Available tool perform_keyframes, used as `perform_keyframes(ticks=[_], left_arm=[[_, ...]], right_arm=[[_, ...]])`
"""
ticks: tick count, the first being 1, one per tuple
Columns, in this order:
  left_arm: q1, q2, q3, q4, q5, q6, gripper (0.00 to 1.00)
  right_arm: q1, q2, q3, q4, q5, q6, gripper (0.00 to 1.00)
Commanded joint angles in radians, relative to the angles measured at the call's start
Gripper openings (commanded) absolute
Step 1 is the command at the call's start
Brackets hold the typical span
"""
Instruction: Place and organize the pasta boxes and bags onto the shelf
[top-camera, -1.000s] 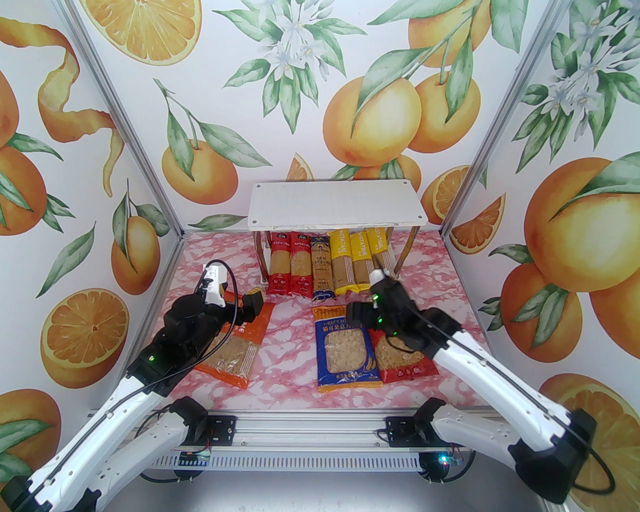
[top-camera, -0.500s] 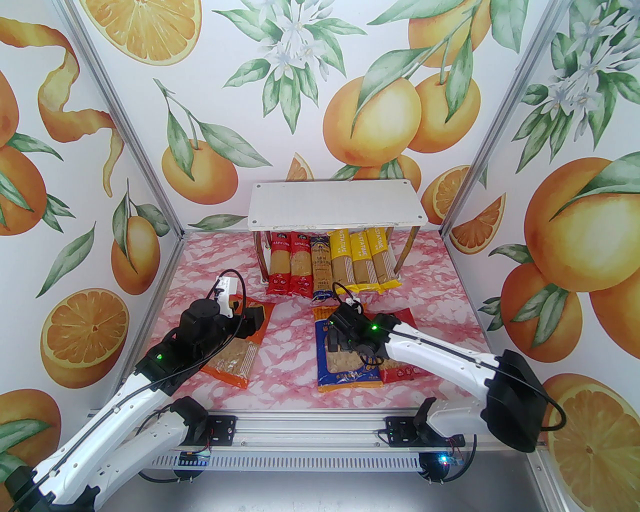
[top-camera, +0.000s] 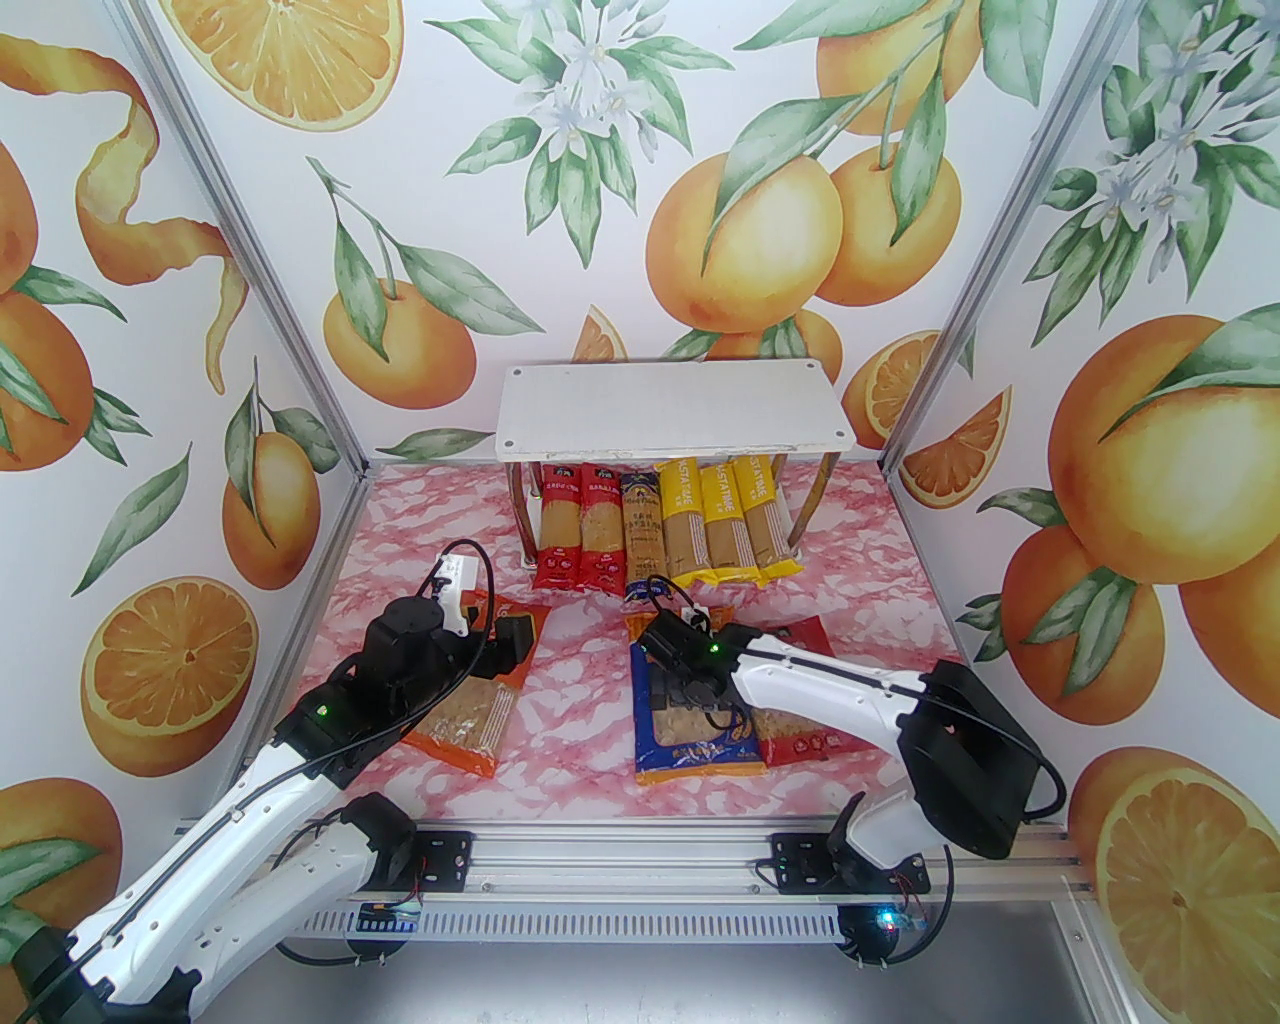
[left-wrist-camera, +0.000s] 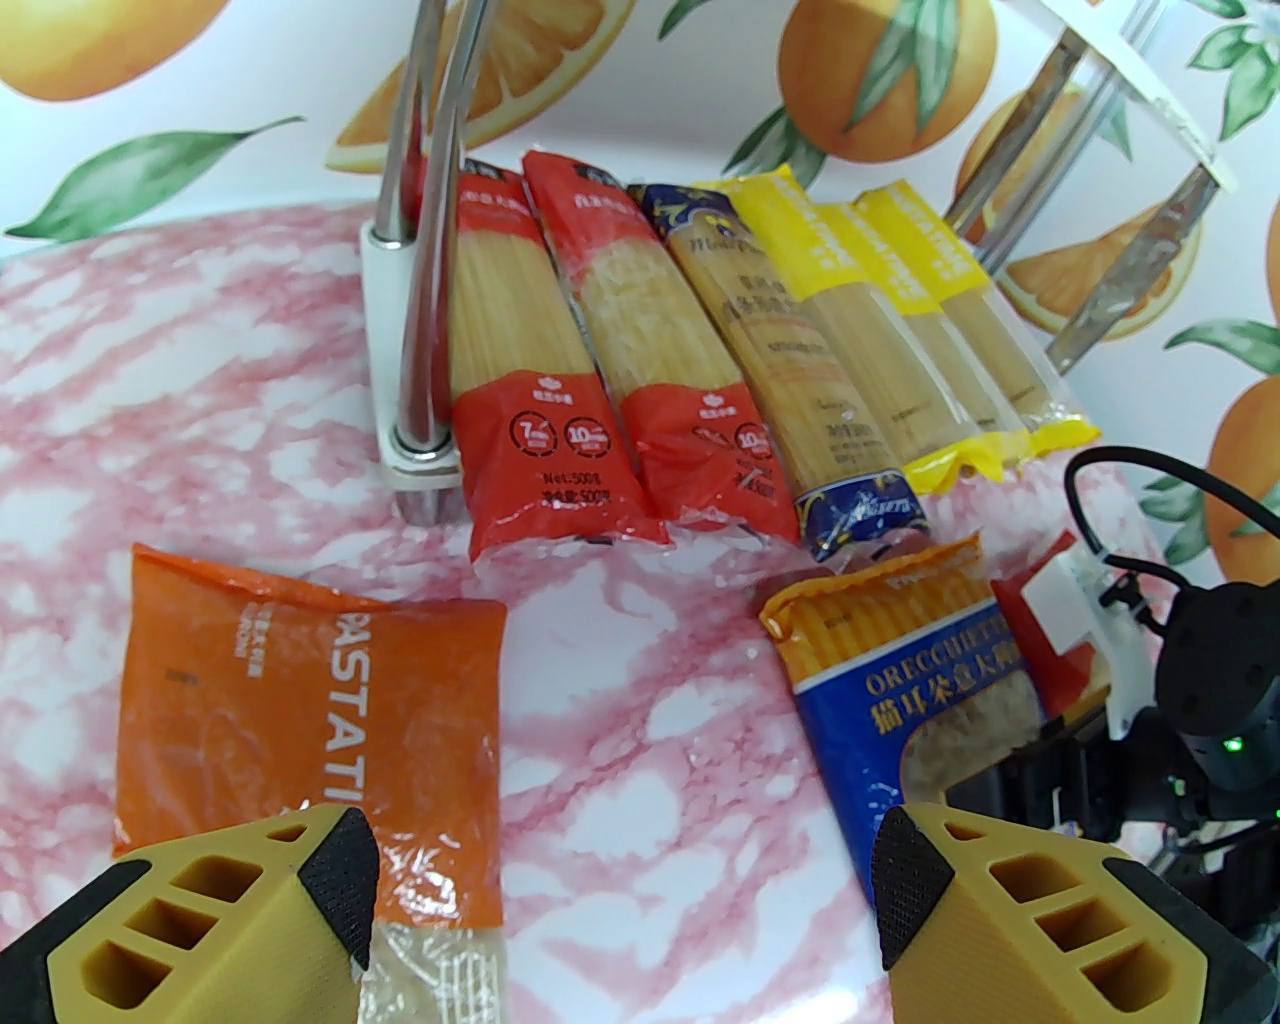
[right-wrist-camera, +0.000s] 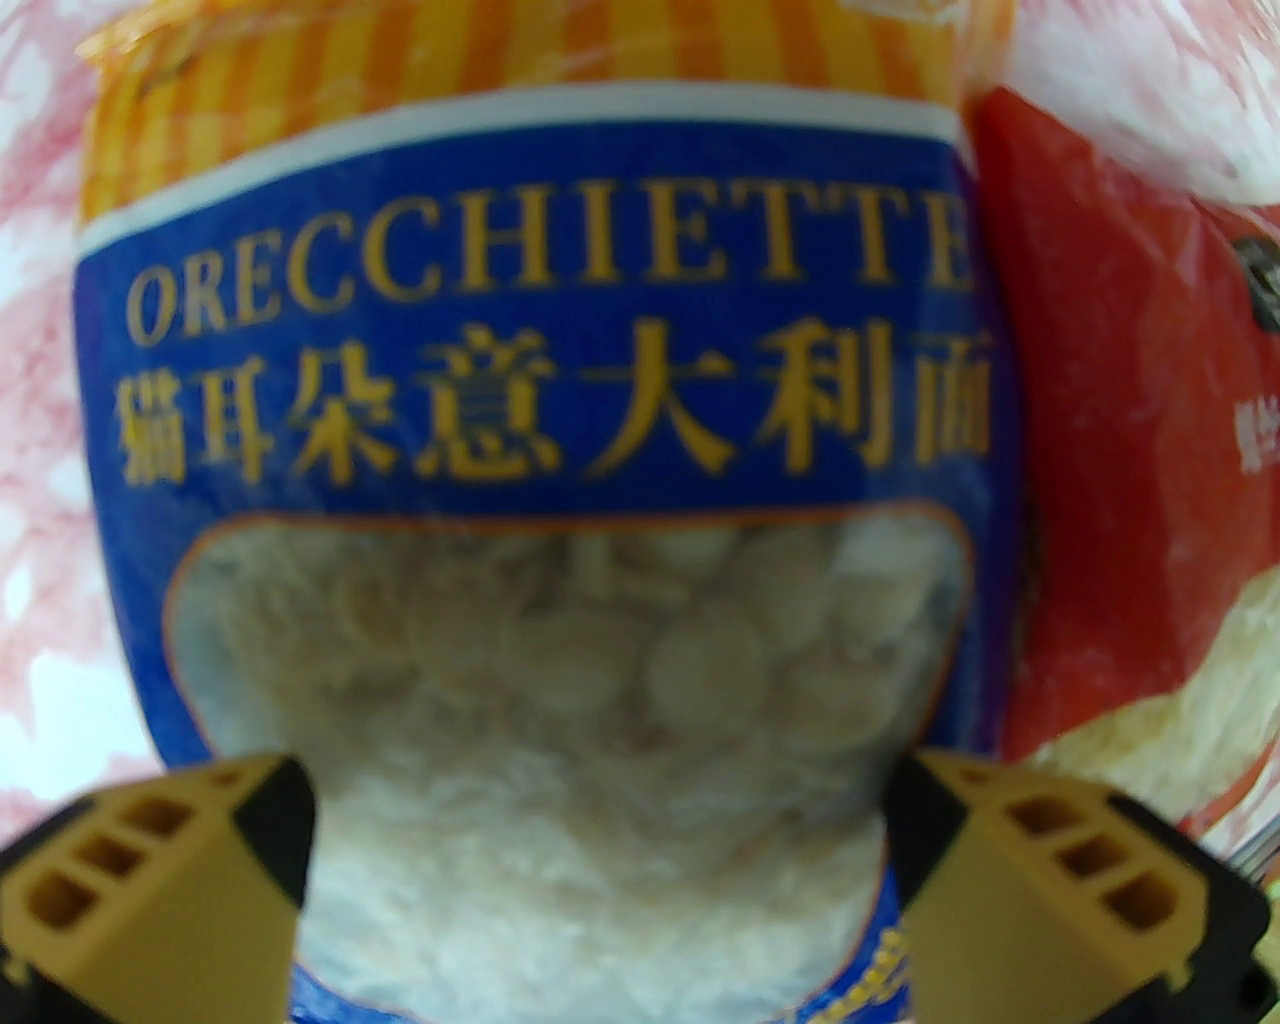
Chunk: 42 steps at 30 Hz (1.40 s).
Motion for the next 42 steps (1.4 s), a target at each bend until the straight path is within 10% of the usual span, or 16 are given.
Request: perform_keyframes(ticks=[1,11,19,24,42], left_arm=[[-0.003,-0.006,0.031,0.007,0.001,0.009,0.86],[0.010,0.025,0.048,0.029,0.013,0.023,0.87],[0.018,0.029,0.045,0.042,0.013,0.023,0.87],[0.022,0.031,0.041,0.053,0.045,0.023,0.83],[0.034,0.044,0.046,0.080,0.073,0.032,0.75]], right_arm=[[0.006,0.045,0.028,0.001,-0.028,0.013,1.00],[0.008,0.071,-0.064,0.032,-0.137,0.001,0.88],[0.008,0.041,-0.145,0.066,-0.220,0.017,0.47],[0.008,0.008,-0.135,0.047,-0.218,0.016,0.01],[0.008,-0.392,0.077,-0.156,0.023,-0.076,0.00]])
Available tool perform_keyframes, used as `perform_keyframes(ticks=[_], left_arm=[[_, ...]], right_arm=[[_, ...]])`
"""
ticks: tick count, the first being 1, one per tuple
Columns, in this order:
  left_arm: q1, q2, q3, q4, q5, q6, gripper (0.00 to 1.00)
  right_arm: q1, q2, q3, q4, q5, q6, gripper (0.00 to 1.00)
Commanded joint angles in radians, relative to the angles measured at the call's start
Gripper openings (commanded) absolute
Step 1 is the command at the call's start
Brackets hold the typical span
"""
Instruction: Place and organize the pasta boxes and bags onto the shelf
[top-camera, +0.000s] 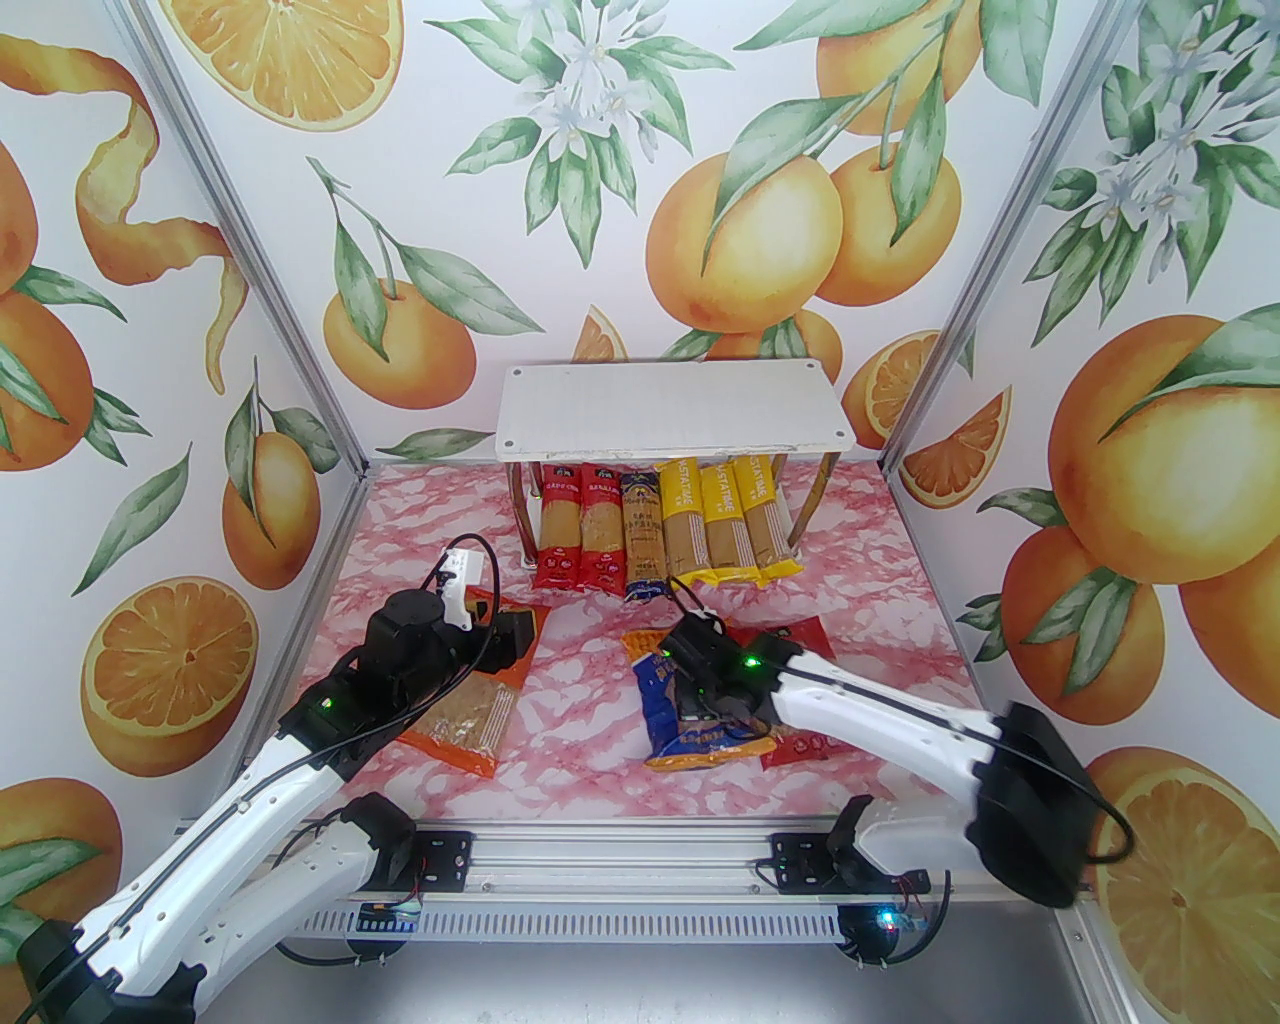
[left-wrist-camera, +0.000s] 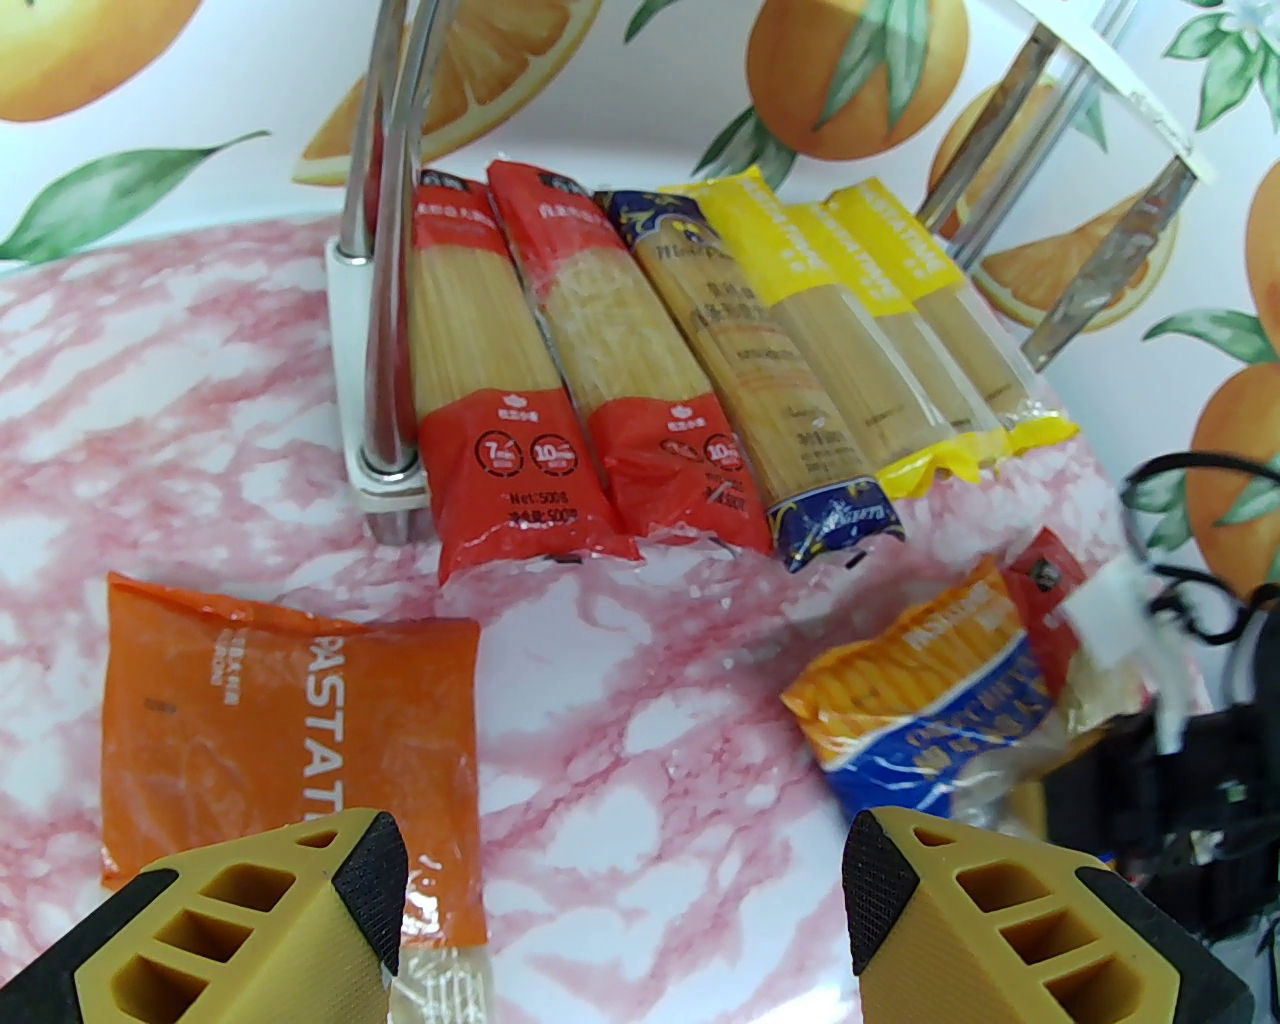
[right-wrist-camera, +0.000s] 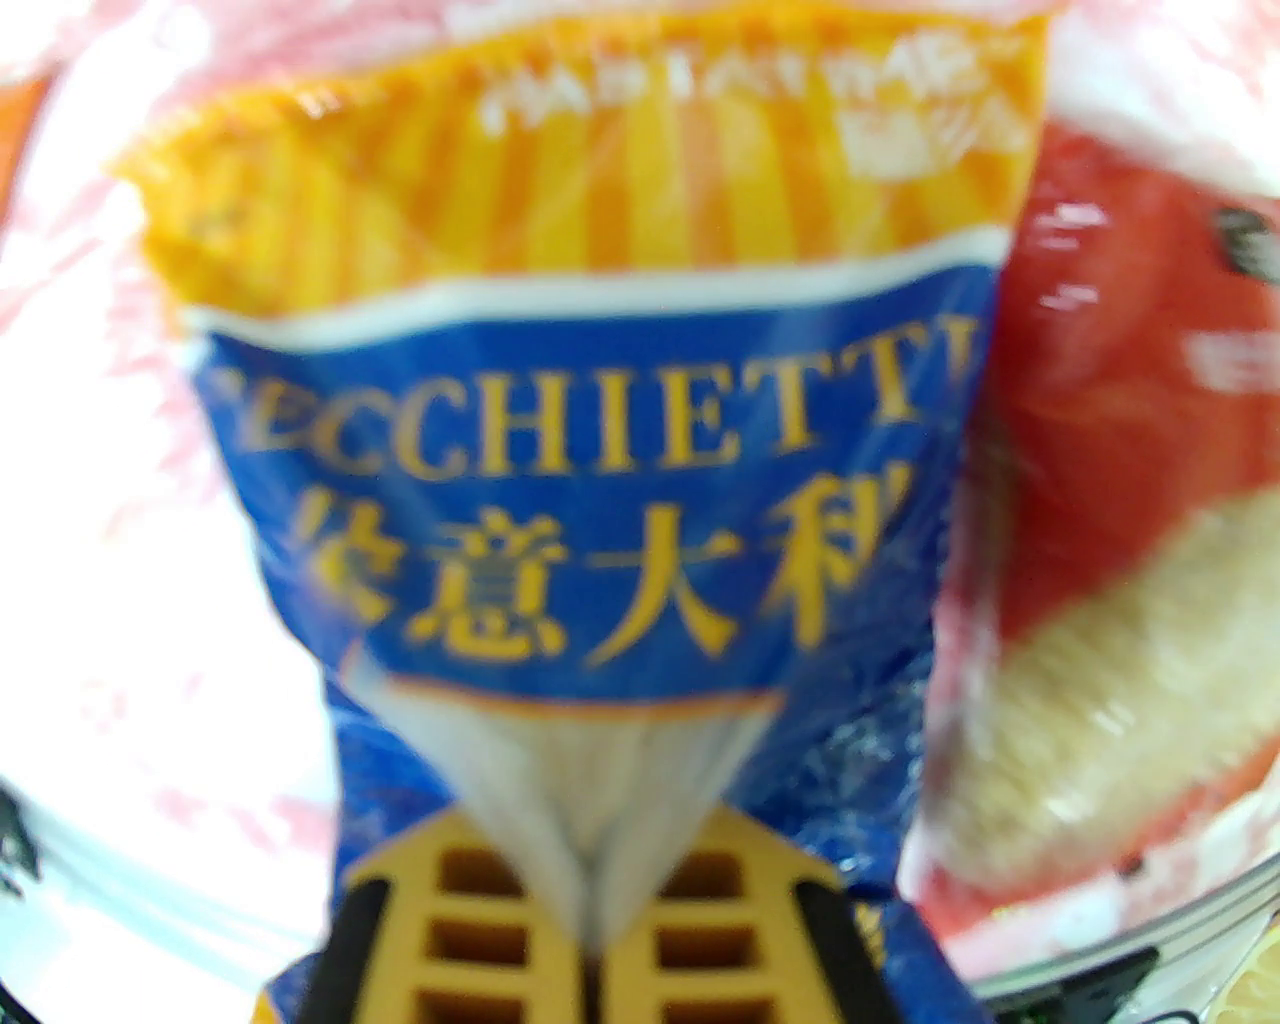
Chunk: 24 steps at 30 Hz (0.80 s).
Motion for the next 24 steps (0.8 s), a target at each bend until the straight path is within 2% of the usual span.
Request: perform_keyframes(ticks=[1,7,11,19,24], left_arm=[[0.009,0.017,0.035,0.048,0.021,0.009,0.75],[0.011,0.041,0.056,0.054,0.028,0.018,0.75],[0.017,0.052,0.080,0.049,0.025,0.032,0.75],[0.026,0.123,0.170,-0.013,0.033,0.043,0.73],[0.026,0.155,0.220,-0.027,0.027,0.061,0.74]], right_arm=[[0.002,-0.105,0.135,-0.072,0.108,-0.032,0.00],[0.011,-0.212,0.307,-0.178,0.164,-0.052,0.00],[0.011,-0.240,0.491,-0.208,0.191,-0.126,0.00],[0.011,-0.161,0.846,-0.111,0.203,-0.331,0.00],[-0.005,-0.021,1.069,-0.016,0.291,-0.480,0.00]])
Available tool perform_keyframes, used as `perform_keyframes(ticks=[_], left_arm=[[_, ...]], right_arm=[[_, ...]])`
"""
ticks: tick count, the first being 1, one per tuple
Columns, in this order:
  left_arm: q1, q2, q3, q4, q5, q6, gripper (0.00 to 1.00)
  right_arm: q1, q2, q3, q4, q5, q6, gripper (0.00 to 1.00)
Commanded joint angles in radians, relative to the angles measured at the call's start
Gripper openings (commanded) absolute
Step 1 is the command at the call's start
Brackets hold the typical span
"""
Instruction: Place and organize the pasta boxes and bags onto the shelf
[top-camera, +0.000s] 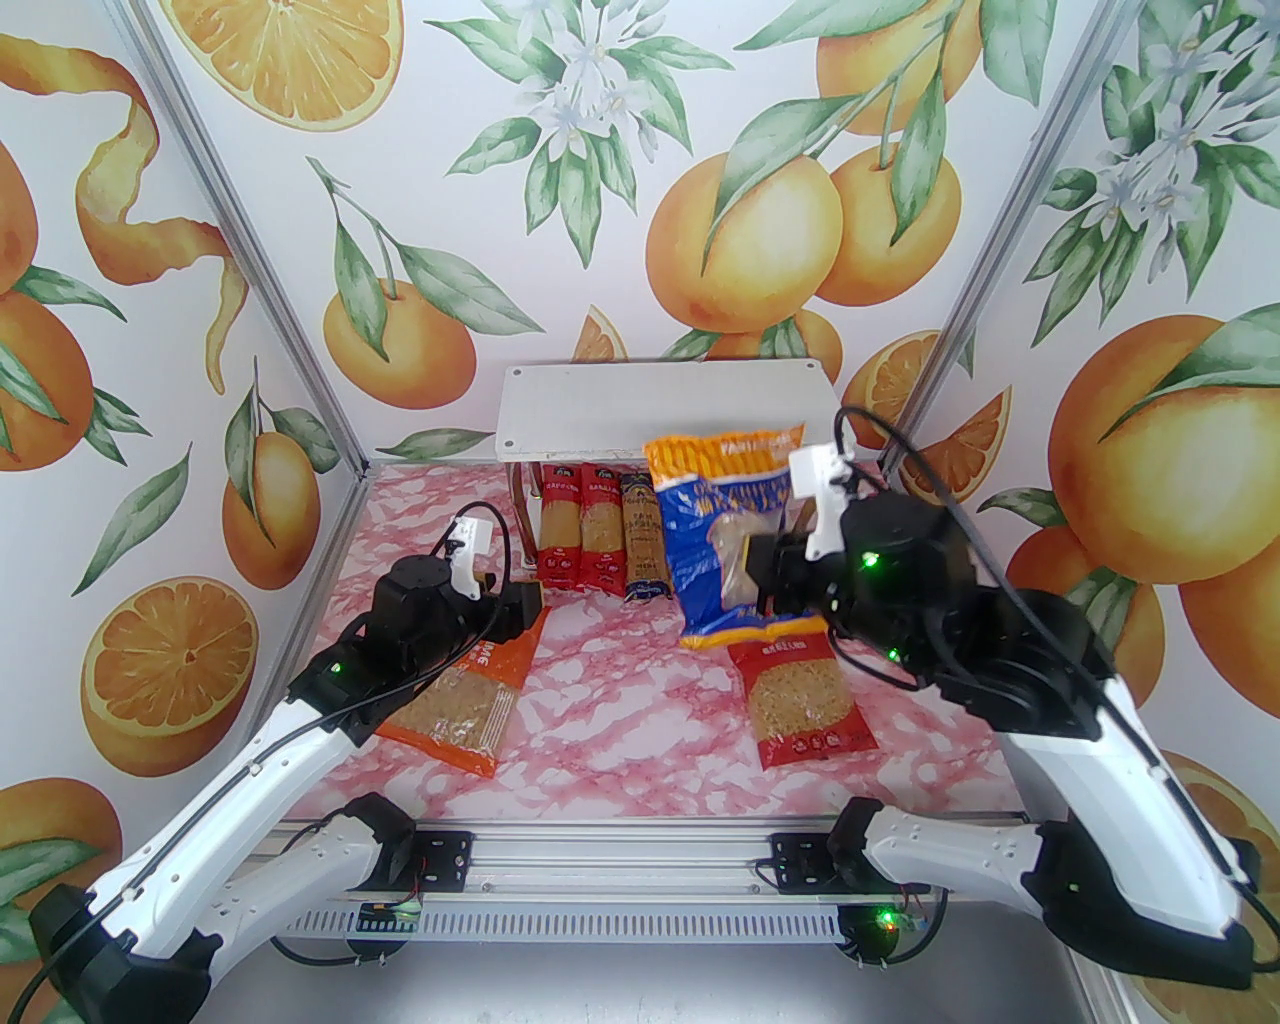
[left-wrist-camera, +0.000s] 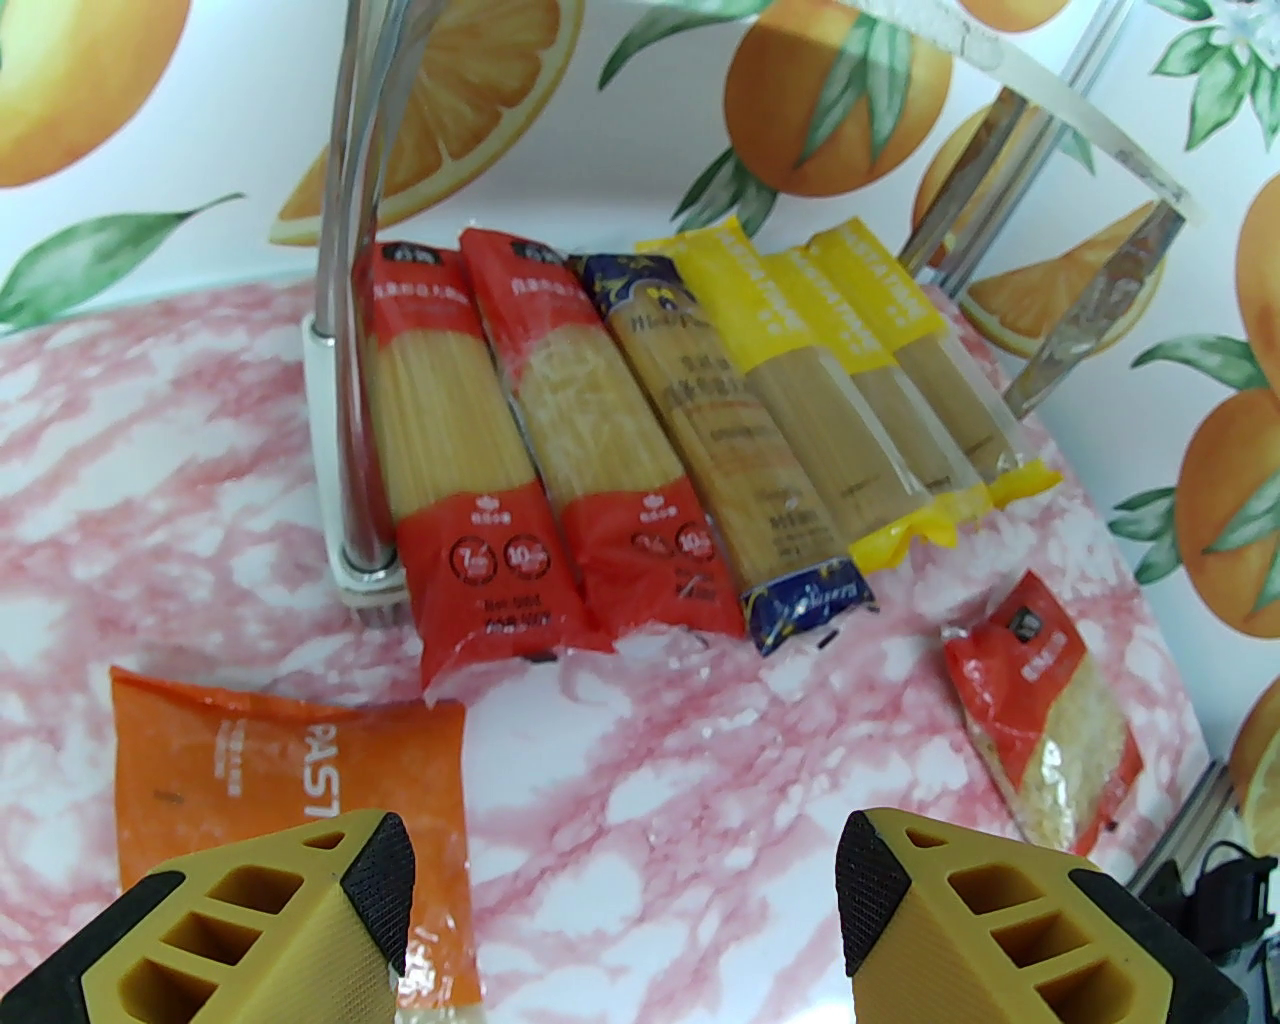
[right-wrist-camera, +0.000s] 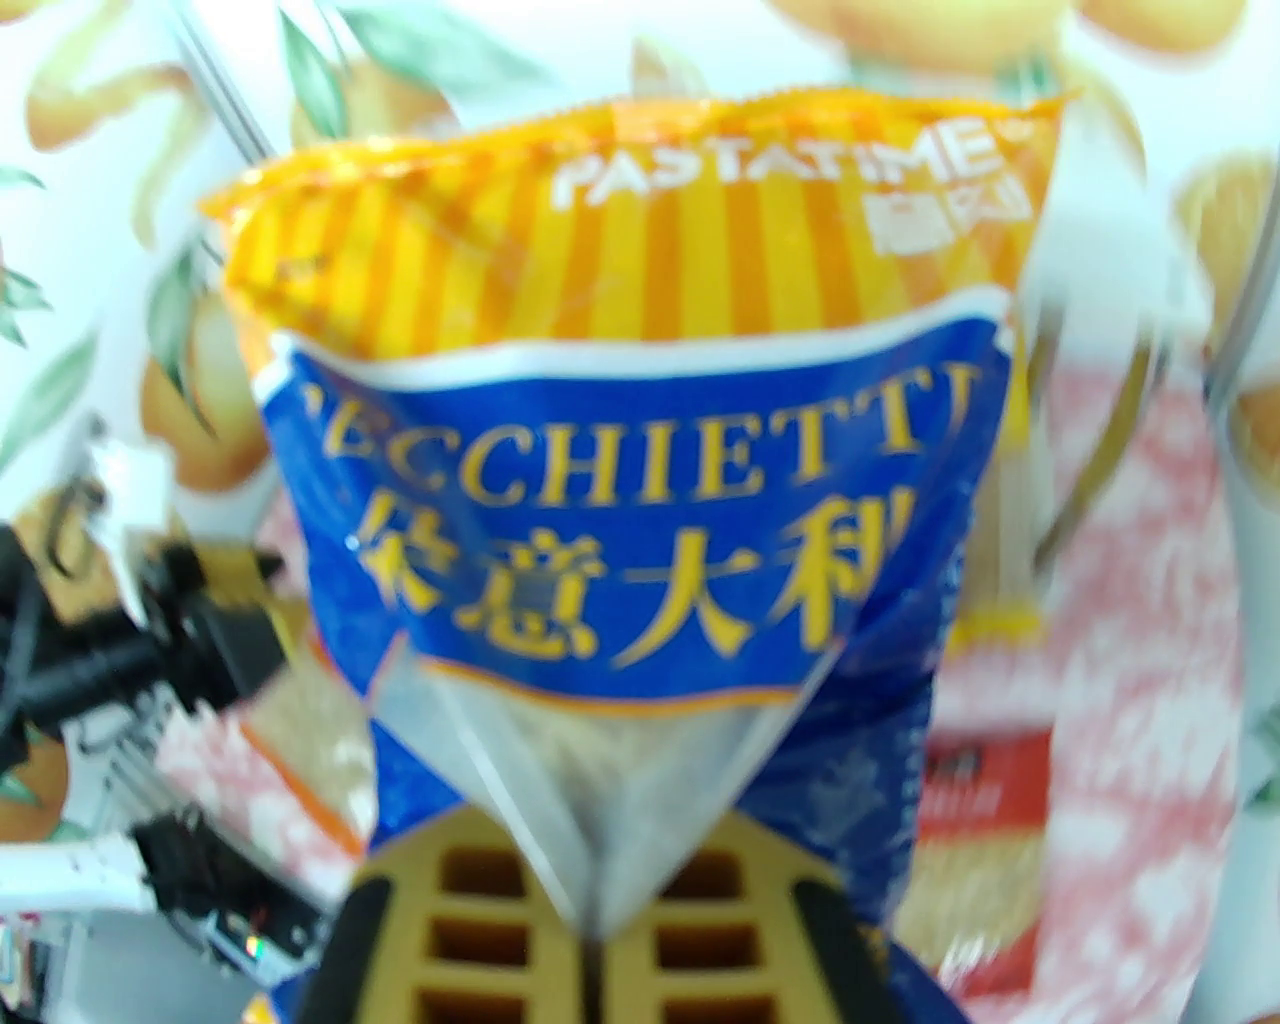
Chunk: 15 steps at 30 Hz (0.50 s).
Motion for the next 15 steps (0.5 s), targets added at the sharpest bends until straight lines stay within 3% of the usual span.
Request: perform_keyframes(ticks=[1,9,15], left_arm=[[0.005,0.008,0.059,-0.020,0.005,0.029,0.74],[0.008,0.000,0.077,-0.038,0.002,0.037,0.74],[0.019,-0.011,0.074,-0.053,-0.003,0.038,0.75]], right_arm=[[-0.016,0.086,0.143,0.225,0.108,-0.147,0.00],[-0.173,0.296,0.324,0.400,0.043,-0.163,0.00],[-0.227,0.496,0.545,0.394,0.029,-0.180,0.00]])
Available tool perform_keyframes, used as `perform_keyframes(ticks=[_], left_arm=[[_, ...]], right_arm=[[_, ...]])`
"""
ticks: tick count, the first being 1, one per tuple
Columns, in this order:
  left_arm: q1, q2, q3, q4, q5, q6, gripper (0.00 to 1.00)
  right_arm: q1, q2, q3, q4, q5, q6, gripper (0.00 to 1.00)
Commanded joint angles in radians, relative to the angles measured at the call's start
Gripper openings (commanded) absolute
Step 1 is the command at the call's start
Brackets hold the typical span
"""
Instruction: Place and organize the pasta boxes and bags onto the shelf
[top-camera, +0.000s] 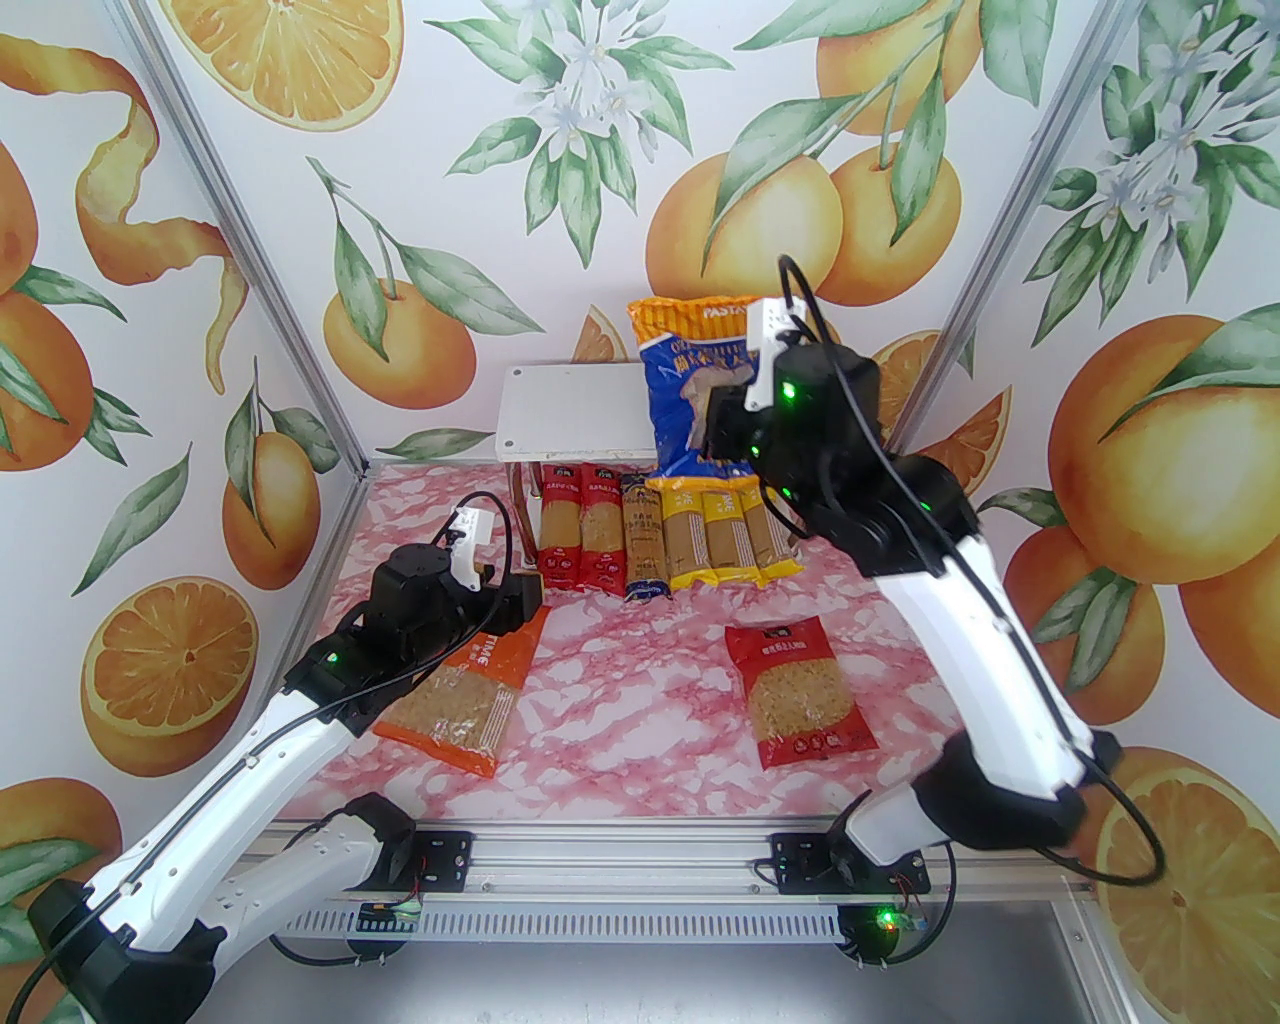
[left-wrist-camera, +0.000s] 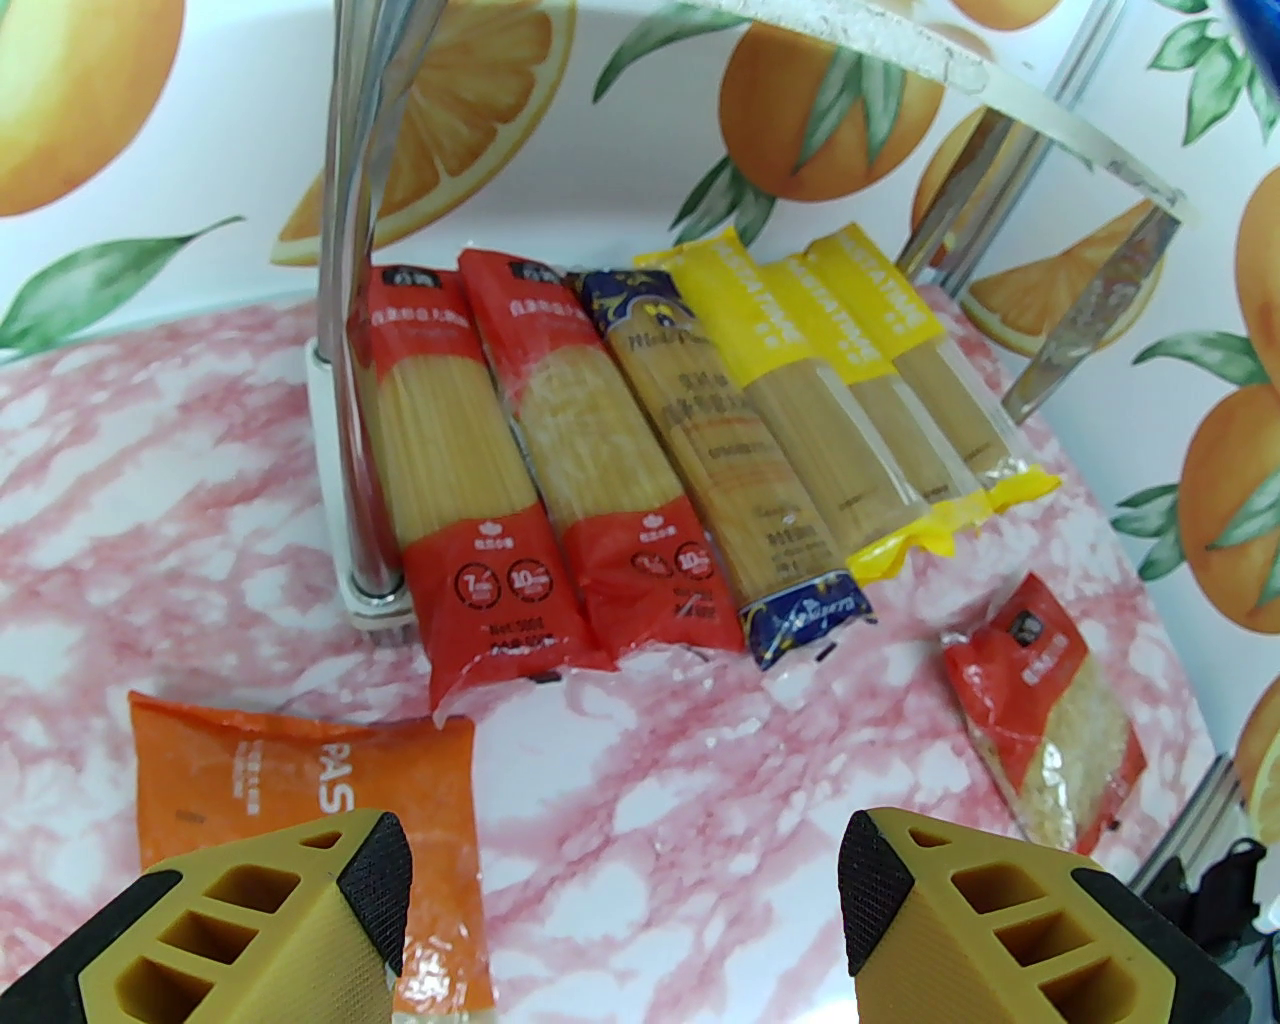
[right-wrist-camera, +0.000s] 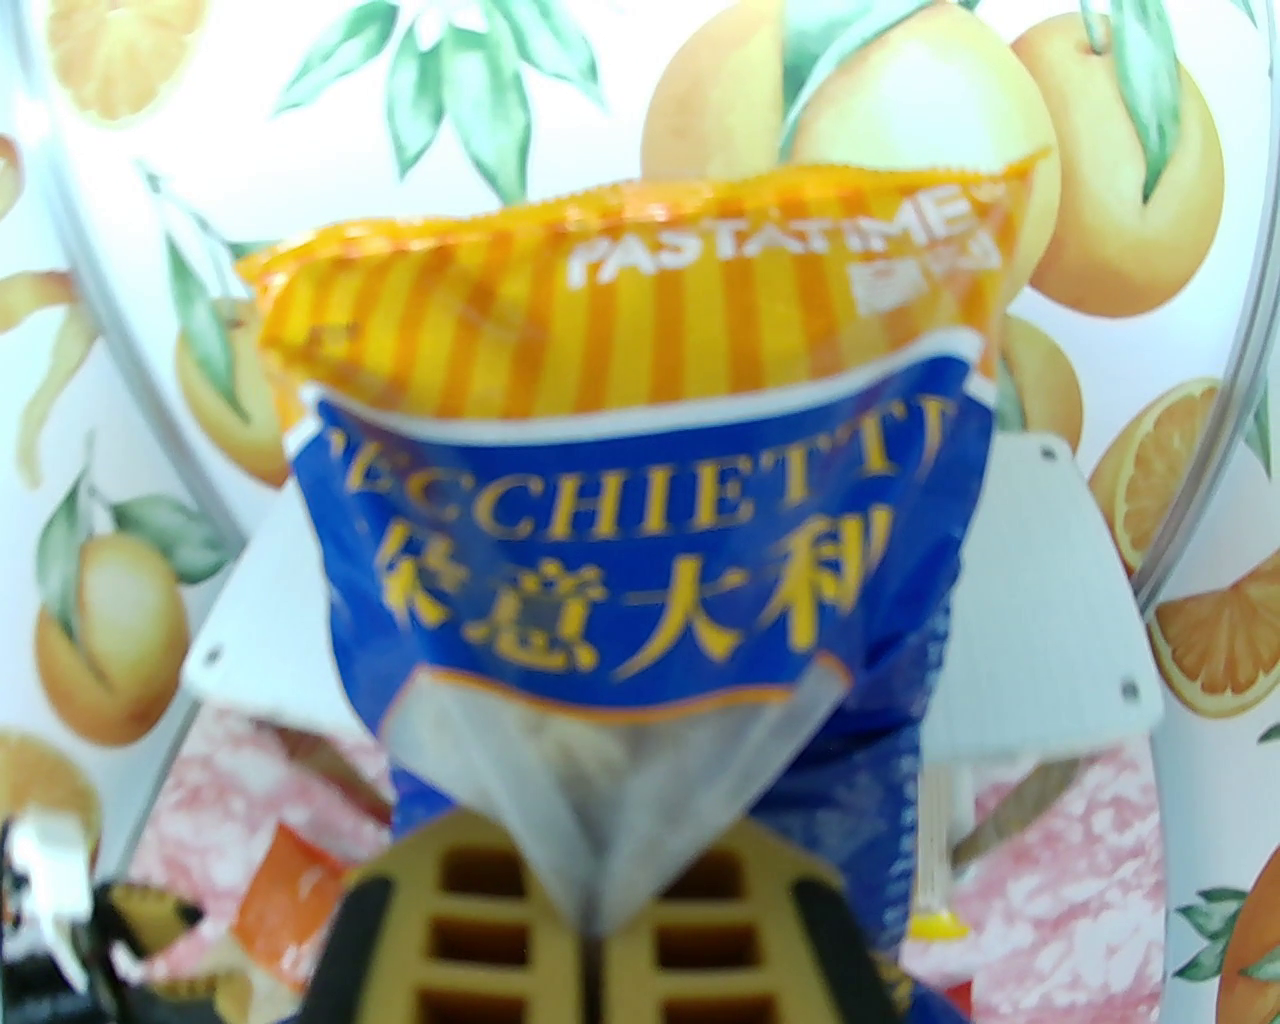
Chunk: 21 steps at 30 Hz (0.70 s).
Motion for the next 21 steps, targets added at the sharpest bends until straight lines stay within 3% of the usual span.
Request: perform_keyframes(ticks=[1,21], left_arm=[[0.013,-0.019,0.035,-0.022,0.000,0.017,0.74],[0.059,-0.025,0.025,-0.036,0.022,0.027,0.75]], right_arm=[[-0.021,0.055,0.163,0.177,-0.002,-0.028,0.00],[-0.093,0.260,0.195,0.249,0.011,0.012,0.00]])
